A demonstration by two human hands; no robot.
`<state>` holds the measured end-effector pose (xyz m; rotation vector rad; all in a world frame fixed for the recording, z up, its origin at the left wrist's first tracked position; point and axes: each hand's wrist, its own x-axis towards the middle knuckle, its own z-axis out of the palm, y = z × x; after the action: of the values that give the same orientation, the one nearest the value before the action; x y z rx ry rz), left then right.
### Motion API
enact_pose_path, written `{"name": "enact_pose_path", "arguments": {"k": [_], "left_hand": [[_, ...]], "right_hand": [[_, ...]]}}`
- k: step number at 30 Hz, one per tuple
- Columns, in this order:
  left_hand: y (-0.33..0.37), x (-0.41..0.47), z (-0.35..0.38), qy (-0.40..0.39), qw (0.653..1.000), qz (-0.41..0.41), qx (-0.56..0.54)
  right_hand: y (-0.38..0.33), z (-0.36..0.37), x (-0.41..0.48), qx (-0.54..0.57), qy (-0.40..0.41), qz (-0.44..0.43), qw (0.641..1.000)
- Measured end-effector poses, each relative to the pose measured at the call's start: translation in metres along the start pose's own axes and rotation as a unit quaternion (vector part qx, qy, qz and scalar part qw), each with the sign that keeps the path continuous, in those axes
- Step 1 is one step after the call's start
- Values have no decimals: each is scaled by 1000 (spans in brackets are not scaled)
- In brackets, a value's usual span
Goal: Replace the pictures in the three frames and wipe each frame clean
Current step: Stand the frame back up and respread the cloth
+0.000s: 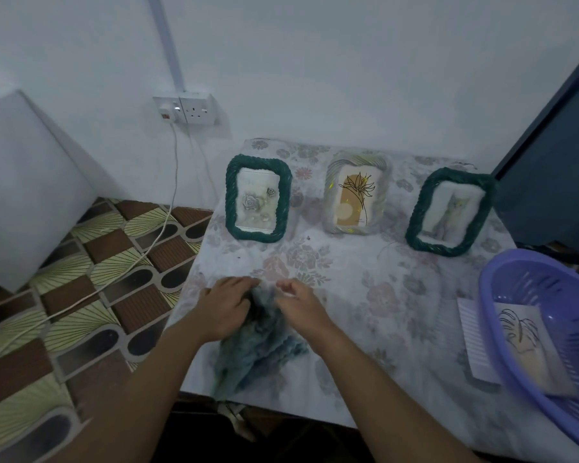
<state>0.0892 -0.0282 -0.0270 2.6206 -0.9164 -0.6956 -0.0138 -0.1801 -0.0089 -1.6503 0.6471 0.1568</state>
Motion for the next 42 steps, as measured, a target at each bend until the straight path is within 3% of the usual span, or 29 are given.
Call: {"name": "enact_pose_path", "arguments": {"k": [4,10,14,18,23,26,35,39,42], "left_hand": [[7,-14,13,68,997,-32,35],[22,-30,8,210,970,8,-120],[45,-46,-11,224,939,54,-256],[73,-62,-30,224,920,94,-309],[109,-74,-43,166,923,165,-306],[125,-77,-51,171,929,185,-271],[152,-86,-62,186,960,198,-69],[155,-84,-58,215,949,217,-76],[159,-86,-58,263,932,235,-84]], "right_hand": [[21,7,-9,-57,-36,0,998],[28,1,-23,-115,-5,-46,992],[25,-17,-34,-107,58,-87,989],[23,-42,-46,-110,125,-148,975],[20,-81,-68,-121,150,-215,957],[17,-100,-80,-95,140,-222,960],[12,-144,-110,-85,59,-252,962],[11,-149,-118,-70,47,-265,961],[8,-154,-121,-109,109,-285,946]]}}
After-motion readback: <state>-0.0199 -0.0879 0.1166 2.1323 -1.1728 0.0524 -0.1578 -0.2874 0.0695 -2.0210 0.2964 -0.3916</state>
